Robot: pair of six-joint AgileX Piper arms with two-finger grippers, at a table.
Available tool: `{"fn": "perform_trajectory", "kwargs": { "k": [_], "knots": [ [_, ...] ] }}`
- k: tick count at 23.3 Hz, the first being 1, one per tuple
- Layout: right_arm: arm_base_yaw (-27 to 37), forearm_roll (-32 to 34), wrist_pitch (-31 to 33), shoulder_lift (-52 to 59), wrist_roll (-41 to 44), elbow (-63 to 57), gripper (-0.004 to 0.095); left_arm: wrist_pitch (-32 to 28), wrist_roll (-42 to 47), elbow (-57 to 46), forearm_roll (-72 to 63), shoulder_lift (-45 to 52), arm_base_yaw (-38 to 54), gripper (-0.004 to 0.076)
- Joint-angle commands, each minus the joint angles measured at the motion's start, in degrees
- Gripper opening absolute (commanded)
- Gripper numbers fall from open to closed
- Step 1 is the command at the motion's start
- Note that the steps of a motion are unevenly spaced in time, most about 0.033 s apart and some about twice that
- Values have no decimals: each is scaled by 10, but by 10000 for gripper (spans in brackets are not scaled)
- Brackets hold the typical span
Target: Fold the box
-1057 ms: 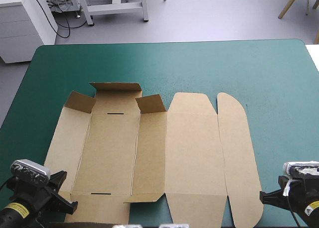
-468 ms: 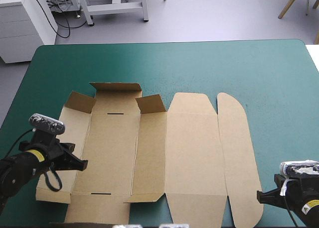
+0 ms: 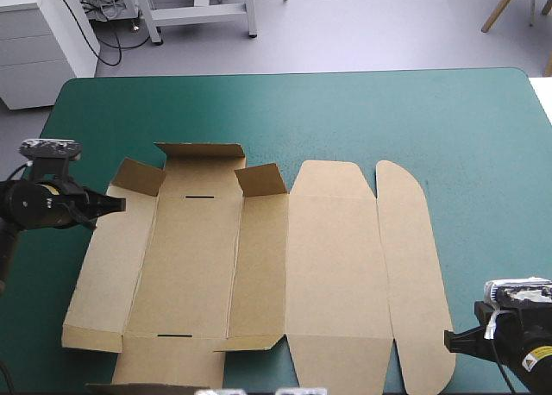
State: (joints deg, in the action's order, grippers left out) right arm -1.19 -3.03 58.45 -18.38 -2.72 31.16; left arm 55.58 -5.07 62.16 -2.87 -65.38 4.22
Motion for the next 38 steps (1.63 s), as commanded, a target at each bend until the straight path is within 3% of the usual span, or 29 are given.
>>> {"fn": "perform_trajectory", "kwargs": {
  "k": [1,7,10,18,20,22,23,26,38],
  "knots": [
    [4,0,-33,-6,-6,13,-19,-18,-36,31,-50,-4,79,-10],
    [4,-3,-33,-6,-9,13,-19,46,-91,30,-100,-19,271,-10],
    [4,-3,-33,-6,-9,13,-19,121,-133,28,-100,-23,339,-10],
    [4,-3,-33,-6,-9,13,-19,127,-164,3,-69,-23,360,1],
    [4,-3,-33,-6,-9,13,-19,131,-164,3,-54,-23,360,102],
    [4,-3,-33,-6,-9,13,-19,131,-172,3,-52,-24,360,258],
    [4,-3,-33,-6,-9,13,-19,126,-172,3,-59,-24,360,428],
    [4,-3,-33,-6,-9,13,-19,104,-124,-10,-83,-24,360,557],
    [4,-3,-33,-6,-9,13,-19,17,-202,-182,-145,-24,360,564]
  ]
}}
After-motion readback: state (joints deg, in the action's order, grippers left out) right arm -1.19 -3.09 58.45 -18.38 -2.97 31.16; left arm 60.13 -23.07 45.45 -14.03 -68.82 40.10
